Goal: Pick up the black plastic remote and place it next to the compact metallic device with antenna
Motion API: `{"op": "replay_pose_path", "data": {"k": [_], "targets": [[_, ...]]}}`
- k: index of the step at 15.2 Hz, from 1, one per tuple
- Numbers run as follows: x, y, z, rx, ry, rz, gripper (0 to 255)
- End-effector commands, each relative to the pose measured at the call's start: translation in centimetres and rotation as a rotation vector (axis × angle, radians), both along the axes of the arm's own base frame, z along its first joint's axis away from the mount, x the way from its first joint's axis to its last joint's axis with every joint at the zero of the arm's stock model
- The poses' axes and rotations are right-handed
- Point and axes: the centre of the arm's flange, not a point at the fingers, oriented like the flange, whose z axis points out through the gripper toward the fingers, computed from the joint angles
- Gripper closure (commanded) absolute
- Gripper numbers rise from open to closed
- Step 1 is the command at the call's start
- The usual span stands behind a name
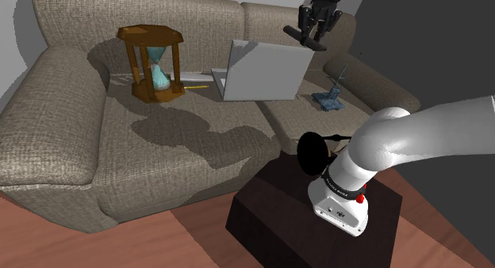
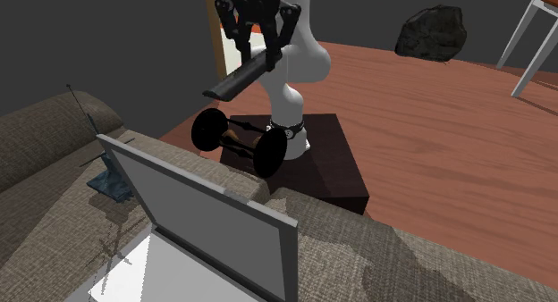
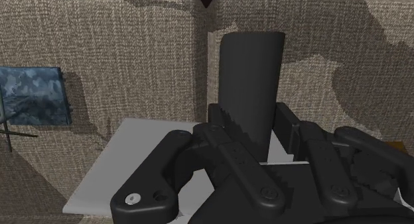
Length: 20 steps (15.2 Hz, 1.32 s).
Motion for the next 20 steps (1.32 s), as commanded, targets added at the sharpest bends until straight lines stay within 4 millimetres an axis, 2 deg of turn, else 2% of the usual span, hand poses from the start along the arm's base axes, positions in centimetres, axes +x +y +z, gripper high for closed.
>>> {"op": "replay_pose_path", "data": {"k": [1,20], "targets": [[-1.6,-2.0,-0.2,0.0,0.0,0.002,255],[-16.2,-22.3,-0.1,0.0,0.0,0.002,255]]}}
